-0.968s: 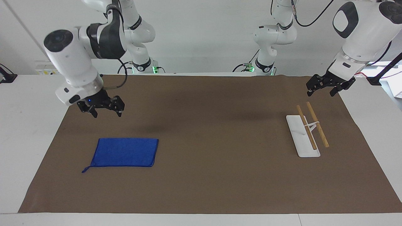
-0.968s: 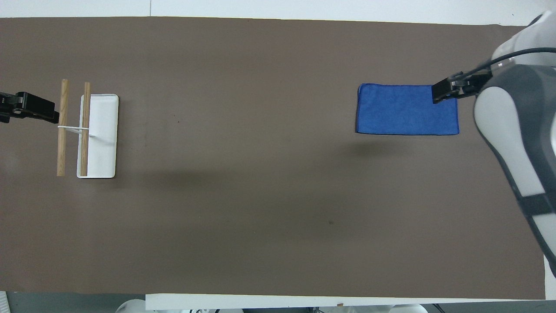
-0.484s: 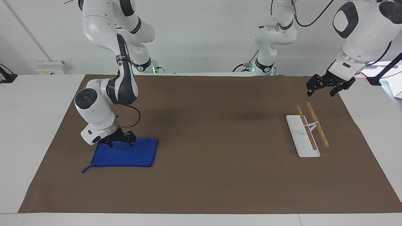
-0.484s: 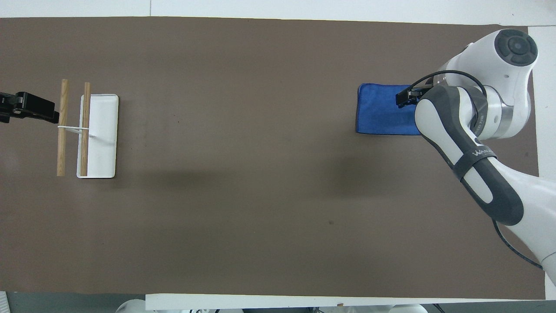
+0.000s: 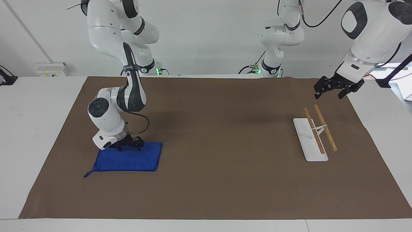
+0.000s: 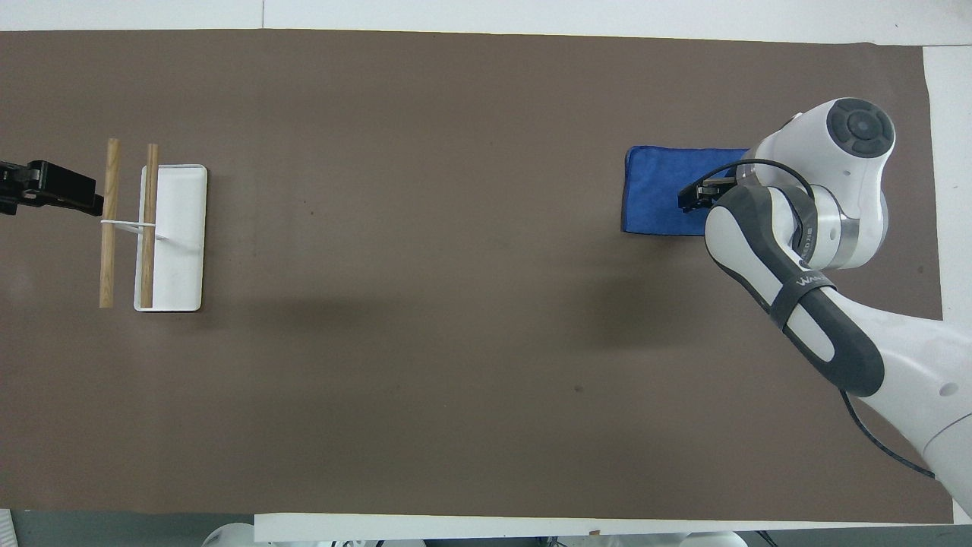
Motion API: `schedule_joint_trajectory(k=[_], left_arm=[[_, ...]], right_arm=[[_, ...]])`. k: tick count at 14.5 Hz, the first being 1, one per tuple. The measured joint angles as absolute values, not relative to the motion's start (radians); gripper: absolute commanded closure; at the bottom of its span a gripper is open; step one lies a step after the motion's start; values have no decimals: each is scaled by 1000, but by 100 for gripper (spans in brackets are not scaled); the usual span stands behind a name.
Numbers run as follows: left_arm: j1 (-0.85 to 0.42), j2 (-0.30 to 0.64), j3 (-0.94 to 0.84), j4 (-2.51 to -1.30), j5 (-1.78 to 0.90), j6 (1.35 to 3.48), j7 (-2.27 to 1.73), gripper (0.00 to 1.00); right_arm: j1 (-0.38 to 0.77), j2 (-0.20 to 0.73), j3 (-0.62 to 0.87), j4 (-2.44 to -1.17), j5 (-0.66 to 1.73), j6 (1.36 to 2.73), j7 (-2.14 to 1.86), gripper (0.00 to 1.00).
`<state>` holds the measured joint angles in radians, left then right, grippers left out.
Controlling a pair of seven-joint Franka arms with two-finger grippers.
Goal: Right arm passes towel to left arm to hang
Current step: 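Reach the right gripper down onto the blue towel's near edge, then close the right gripper on the blue towel and lift it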
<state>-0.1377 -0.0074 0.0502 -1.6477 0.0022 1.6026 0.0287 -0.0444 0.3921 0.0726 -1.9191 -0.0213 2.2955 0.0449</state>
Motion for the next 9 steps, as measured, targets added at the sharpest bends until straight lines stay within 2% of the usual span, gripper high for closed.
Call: schedule_joint_trajectory(k=[9], left_arm=[[-138, -7, 50, -1648, 2, 1603, 29, 0]], right_arm=[[-43, 392, 73, -1931, -39, 2279, -3, 0]])
